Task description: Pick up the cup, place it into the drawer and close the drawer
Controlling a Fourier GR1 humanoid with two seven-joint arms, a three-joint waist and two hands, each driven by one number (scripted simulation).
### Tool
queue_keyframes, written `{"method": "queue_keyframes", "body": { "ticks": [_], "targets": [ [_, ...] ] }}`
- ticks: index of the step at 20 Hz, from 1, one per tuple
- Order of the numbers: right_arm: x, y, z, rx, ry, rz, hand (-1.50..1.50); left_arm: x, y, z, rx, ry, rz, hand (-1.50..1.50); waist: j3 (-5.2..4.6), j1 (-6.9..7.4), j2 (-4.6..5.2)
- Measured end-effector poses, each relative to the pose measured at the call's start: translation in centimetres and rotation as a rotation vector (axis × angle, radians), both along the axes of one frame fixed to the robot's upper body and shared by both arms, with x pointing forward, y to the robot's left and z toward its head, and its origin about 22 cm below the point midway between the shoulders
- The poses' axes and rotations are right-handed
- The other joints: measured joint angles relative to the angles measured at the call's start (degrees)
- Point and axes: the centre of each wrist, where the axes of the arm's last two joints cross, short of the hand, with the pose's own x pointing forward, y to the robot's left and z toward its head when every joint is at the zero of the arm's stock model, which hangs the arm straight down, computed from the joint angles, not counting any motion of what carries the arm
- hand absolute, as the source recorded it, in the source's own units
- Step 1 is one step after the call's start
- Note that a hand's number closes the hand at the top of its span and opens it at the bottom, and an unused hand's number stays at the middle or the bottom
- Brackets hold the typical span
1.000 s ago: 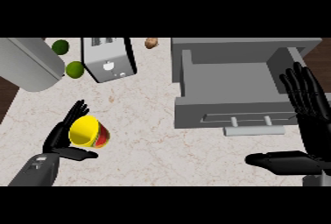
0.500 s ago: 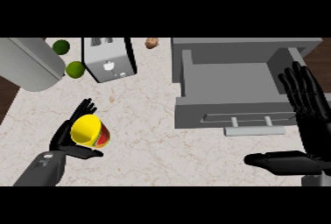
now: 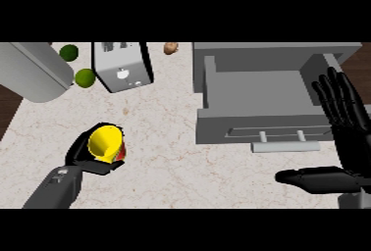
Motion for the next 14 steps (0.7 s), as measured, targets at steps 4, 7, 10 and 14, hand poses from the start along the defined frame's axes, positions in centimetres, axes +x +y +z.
{"method": "queue_keyframes", "body": {
  "ticks": [4,7,10,14],
  "targets": [
    [0.0,0.2,-0.1,-0.001,0.001,0.001,-1.5,0.3,-1.3,-0.1,-0.059,0.004,-0.025,1.5,-0.04,0.02,0.0],
    [0.1,0.1,-0.2,-0.001,0.005,-0.007,-1.5,0.7,-1.7,0.1,-0.089,-0.016,-0.029,1.5,-0.07,0.08,0.03],
    [-0.1,-0.2,-0.1,-0.009,0.002,-0.009,-1.5,0.9,-2.1,0.2,-0.115,-0.065,0.019,1.5,-0.05,0.1,-0.03],
    [-0.1,0.0,-0.3,-0.008,-0.001,-0.024,-1.5,-0.1,-1.0,-0.2,-0.151,-0.132,0.239,1.5,-0.03,0.68,-0.1]
  ]
}}
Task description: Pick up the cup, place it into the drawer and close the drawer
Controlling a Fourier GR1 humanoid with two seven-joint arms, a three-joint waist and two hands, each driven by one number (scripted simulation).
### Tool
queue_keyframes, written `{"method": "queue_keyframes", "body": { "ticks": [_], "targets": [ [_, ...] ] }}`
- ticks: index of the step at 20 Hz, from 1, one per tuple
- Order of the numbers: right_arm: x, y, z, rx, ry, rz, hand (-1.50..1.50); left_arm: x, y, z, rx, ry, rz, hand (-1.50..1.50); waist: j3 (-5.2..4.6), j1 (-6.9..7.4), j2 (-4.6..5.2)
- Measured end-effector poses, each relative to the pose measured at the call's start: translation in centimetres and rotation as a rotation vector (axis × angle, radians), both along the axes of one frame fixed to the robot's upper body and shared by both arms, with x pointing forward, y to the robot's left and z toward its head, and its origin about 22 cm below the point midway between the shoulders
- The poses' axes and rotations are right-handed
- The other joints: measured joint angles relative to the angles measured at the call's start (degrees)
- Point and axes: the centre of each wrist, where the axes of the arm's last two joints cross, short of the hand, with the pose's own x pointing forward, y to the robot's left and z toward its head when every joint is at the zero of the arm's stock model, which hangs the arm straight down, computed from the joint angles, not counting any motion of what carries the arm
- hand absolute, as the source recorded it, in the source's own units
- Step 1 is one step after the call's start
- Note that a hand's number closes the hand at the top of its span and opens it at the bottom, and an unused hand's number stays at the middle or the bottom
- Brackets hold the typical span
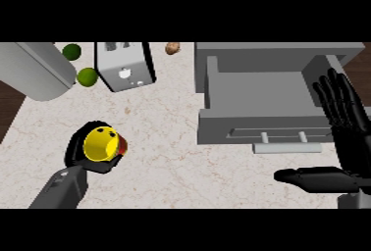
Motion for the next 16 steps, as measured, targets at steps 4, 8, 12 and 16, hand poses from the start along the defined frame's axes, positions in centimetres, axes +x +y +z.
{"method": "queue_keyframes", "body": {
  "ticks": [4,8,12,16],
  "targets": [
    [-0.1,-0.5,-0.1,0.002,0.0,-0.008,-1.5,0.0,0.7,0.3,-0.027,-0.055,0.149,1.5,0.07,0.2,-0.16],
    [0.1,-0.8,-0.3,-0.005,0.002,-0.01,-1.5,1.4,-0.3,1.3,-0.042,-0.12,0.183,1.5,0.14,0.32,-0.29],
    [0.0,-1.0,-0.1,-0.003,0.002,-0.019,-1.5,3.5,-1.4,3.4,-0.028,-0.181,0.14,1.5,0.2,0.64,-0.52],
    [-0.3,-1.5,0.1,-0.002,0.005,-0.025,-1.5,6.0,-3.7,6.5,-0.012,-0.265,0.09,1.5,0.25,0.95,-0.73]
  ]
}}
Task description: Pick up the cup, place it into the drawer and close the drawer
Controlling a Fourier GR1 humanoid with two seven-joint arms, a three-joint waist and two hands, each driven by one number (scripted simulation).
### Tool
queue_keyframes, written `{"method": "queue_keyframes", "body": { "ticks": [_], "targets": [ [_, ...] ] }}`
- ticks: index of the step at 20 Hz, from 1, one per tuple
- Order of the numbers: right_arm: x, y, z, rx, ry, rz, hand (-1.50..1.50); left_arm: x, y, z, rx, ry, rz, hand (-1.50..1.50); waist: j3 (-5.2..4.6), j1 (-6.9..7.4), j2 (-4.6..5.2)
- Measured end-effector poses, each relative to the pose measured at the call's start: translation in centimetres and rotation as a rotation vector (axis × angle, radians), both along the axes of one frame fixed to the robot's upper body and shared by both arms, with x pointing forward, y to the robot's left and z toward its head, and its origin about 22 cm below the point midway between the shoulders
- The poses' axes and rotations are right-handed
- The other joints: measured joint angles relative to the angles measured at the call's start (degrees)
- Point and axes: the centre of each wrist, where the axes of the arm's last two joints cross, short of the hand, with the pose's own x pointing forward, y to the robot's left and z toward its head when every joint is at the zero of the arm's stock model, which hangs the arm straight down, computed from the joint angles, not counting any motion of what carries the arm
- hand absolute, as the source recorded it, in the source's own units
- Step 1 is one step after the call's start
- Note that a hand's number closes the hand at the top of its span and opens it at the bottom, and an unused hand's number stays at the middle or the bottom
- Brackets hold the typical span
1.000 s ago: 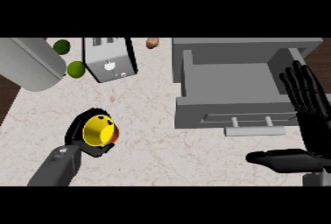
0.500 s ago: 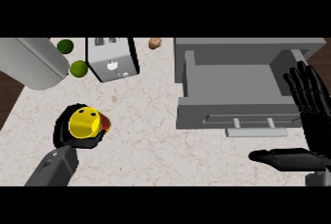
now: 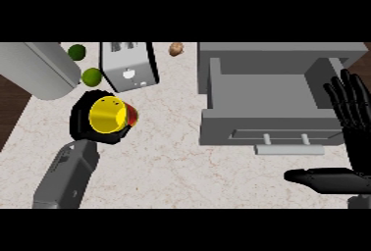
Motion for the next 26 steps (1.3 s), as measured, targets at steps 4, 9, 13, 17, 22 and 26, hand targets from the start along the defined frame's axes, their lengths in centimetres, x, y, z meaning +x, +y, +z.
{"method": "queue_keyframes", "body": {
  "ticks": [4,9,13,17,22,26],
  "targets": [
    [-0.1,-0.4,-0.1,-0.004,0.004,-0.009,-1.5,2.2,-2.8,4.0,0.043,-0.067,-0.044,1.5,0.03,0.32,-0.15],
    [-0.5,-1.3,-0.2,-0.003,0.012,-0.009,-1.5,3.5,-7.1,9.4,0.084,-0.12,-0.096,1.5,0.04,0.32,-0.18],
    [-0.5,-1.8,-0.5,0.006,0.013,-0.008,-1.5,4.4,-10.5,13.8,0.126,-0.128,-0.131,1.5,0.03,-0.02,-0.05],
    [-0.2,-1.6,-0.4,0.007,0.006,-0.004,-1.5,5.5,-13.9,17.3,0.176,-0.119,-0.141,1.5,0.01,-0.49,0.12],
    [0.1,-1.9,-0.3,0.003,0.003,-0.005,-1.5,6.9,-17.2,20.9,0.221,-0.097,-0.137,1.5,0.0,-0.95,0.29],
    [-0.2,-1.5,-0.3,0.003,0.001,-0.001,-1.5,7.4,-19.3,22.4,0.23,-0.057,-0.143,1.5,0.0,-1.21,0.34]
  ]
}}
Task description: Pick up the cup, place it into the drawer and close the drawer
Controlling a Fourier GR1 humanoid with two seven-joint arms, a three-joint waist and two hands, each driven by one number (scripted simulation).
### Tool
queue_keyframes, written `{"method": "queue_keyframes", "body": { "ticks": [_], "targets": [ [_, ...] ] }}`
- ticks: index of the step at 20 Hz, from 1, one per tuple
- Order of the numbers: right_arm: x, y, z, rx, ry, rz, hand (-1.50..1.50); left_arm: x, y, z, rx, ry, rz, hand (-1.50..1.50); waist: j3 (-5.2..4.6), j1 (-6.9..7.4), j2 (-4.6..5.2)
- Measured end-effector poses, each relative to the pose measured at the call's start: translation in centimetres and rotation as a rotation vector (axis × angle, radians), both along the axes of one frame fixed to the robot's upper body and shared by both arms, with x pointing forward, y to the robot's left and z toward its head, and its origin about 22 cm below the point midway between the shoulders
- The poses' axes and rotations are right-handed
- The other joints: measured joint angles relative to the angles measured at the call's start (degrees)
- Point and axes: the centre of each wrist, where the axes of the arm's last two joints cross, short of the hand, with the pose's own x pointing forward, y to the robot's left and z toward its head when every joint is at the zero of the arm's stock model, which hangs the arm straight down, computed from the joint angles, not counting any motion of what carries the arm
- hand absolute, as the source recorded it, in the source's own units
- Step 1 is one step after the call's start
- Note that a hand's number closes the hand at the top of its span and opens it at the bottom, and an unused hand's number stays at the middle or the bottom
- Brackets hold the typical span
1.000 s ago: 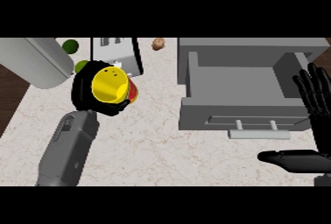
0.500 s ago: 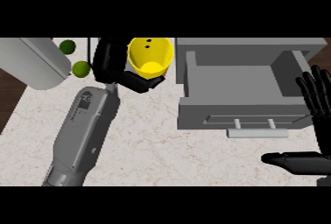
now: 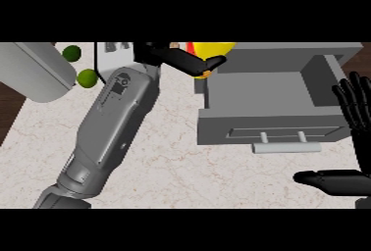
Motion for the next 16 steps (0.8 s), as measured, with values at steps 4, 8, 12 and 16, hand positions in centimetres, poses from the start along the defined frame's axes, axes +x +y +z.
{"method": "queue_keyframes", "body": {
  "ticks": [4,8,12,16],
  "targets": [
    [0.0,0.1,-0.1,-0.006,-0.002,0.008,-1.5,0.6,-2.0,0.8,0.011,0.049,0.004,1.5,0.01,-0.38,0.1],
    [0.4,0.5,0.3,-0.01,-0.004,0.015,-1.5,1.1,-3.5,0.8,0.036,0.099,0.016,1.5,0.0,-0.83,0.22],
    [0.3,-0.1,0.5,-0.01,-0.008,0.022,-1.5,1.0,-4.6,-0.3,0.069,0.129,0.026,1.5,0.01,-1.36,0.29],
    [0.5,-0.1,0.5,-0.007,-0.006,0.03,-1.5,0.9,-5.1,-1.7,0.105,0.145,0.032,1.5,0.02,-1.87,0.41]
  ]
}}
